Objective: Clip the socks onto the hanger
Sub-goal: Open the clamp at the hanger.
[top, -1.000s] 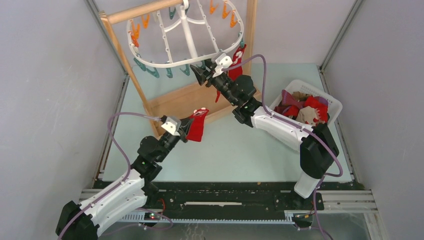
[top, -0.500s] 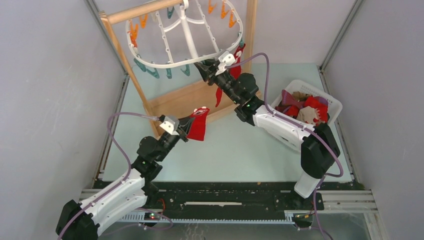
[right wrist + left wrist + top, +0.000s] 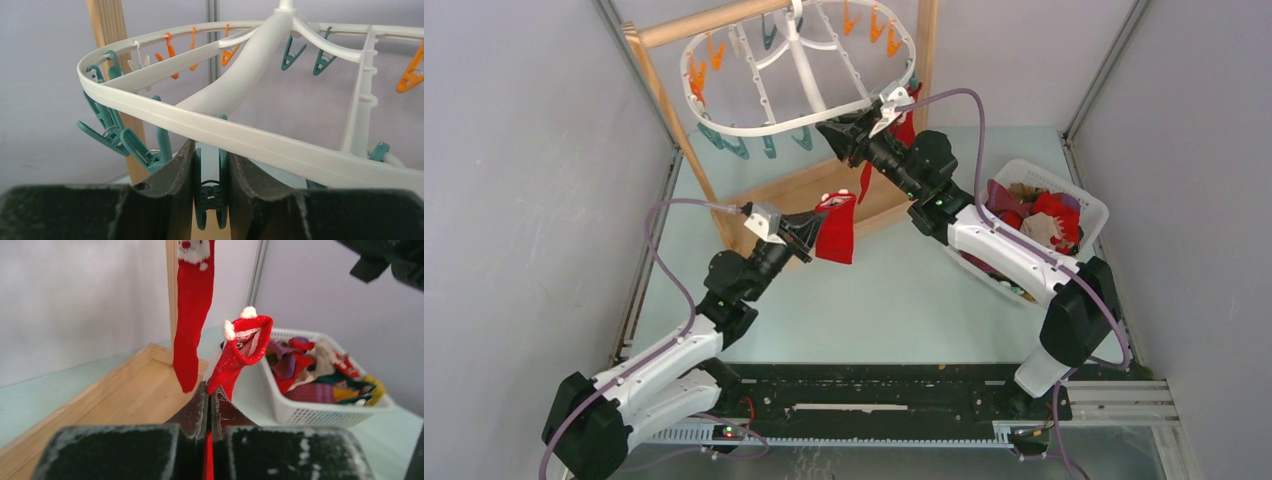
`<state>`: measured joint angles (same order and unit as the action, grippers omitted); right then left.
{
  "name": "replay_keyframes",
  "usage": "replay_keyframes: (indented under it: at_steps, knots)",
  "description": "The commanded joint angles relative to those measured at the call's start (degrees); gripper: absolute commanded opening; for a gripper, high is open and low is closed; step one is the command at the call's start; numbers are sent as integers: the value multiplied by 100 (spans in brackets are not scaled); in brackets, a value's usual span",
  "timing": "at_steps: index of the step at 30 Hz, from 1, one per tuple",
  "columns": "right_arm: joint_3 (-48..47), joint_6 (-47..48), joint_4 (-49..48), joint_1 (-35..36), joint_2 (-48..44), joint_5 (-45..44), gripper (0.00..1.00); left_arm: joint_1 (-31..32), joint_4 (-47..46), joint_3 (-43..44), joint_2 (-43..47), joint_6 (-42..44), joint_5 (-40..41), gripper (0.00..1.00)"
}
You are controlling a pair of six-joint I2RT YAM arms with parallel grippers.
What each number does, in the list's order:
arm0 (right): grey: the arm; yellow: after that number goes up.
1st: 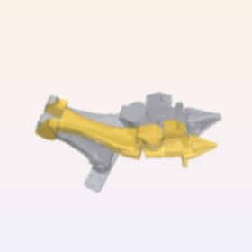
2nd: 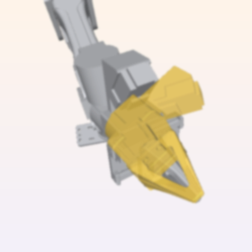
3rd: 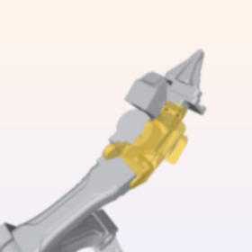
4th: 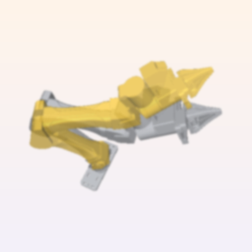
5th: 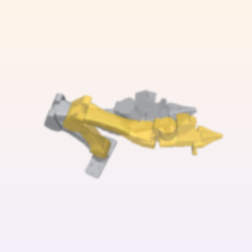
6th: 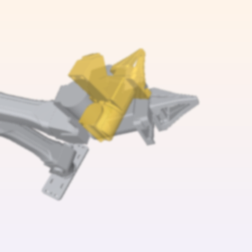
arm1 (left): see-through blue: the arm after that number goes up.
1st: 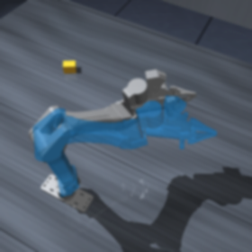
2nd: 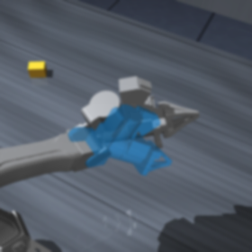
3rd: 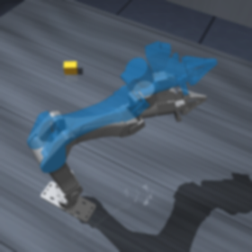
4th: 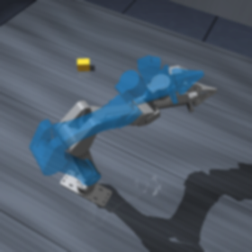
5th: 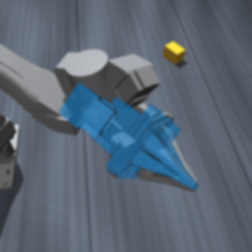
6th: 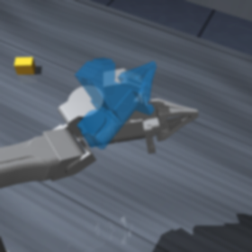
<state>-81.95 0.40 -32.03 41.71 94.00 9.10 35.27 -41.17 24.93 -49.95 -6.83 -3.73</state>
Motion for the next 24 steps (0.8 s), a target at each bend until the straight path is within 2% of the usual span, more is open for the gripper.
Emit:
replay_keyframes:
  at_steps: [1, 7, 16, 24]
  knots:
    - [-340, -934, 644, -4, -328, 325, 4, -76, -357, 587, -220, -999, -60, 0]
    - [-600, -1659, 1134, -58, -305, 516, 2, -178, -357, 777, -373, -1705, -189, 0]
    - [-873, -2047, 1476, -116, -240, 579, 1, -683, -861, 753, -702, -2689, -594, 0]
    - [-811, -2182, 1530, -137, -289, 804, 0, -943, -1330, 842, -1061, -3054, -1107, 0]
